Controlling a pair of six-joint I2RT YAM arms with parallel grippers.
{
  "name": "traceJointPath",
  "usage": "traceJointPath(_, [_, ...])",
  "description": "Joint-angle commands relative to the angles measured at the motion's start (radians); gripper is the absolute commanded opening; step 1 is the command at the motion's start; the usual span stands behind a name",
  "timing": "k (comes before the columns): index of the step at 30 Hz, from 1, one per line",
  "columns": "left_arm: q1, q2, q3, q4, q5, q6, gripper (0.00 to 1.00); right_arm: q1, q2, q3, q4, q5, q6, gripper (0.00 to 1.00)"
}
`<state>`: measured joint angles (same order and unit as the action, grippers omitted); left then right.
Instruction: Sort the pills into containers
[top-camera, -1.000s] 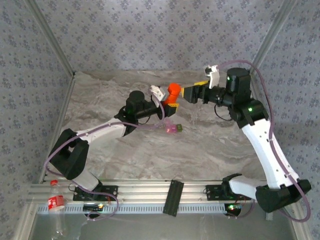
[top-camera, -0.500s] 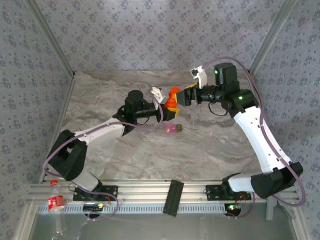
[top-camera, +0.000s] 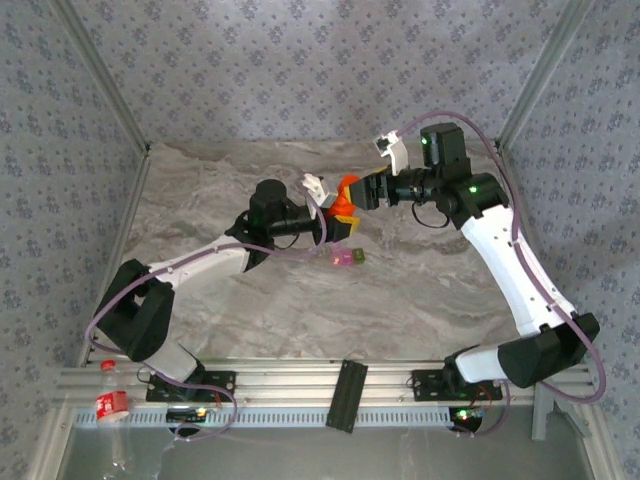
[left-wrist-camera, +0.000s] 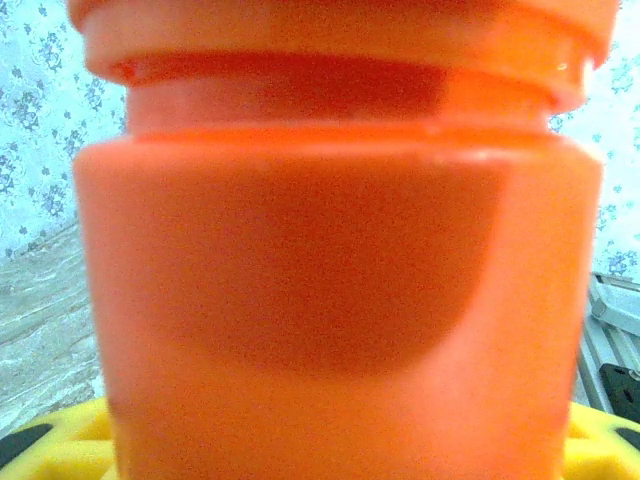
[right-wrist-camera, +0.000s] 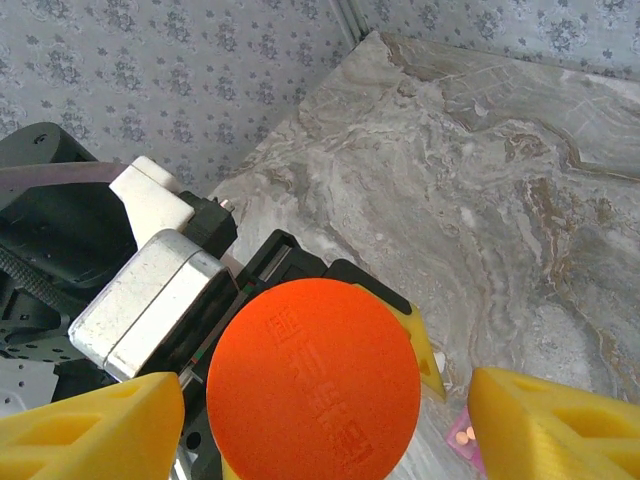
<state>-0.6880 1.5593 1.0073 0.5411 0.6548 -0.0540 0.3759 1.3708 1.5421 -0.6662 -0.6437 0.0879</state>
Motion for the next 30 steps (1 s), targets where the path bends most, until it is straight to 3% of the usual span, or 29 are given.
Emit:
traceJointPath(1, [0.000,-0.011,0.049,0.018,0.029,-0.012,0.00,0.008,0.008,0.029,-0.004,-0.005,-0.011,0.74])
traceJointPath(6, [0.001,-0.008,0.053,0.017,0.029,-0.014,0.00,0.014,0.011,0.021,-0.001,-0.007,-0.009,0.67])
traceJointPath(12, [0.000,-0.008,0.053,0.018,0.028,-0.014,0.00,0.024,0.009,0.005,0.005,-0.005,-0.008,0.50])
traceJointPath(17, [-0.001,-0.009,0.054,0.019,0.004,-0.015,0.00,0.038,-0.011,-0.057,0.058,0.037,0.036,0.45])
traceJointPath(30, [-0.044,-0.001,0.040,0.030,-0.205,0.035,0.00,0.183,0.000,-0.200,0.223,0.382,0.367,0.40])
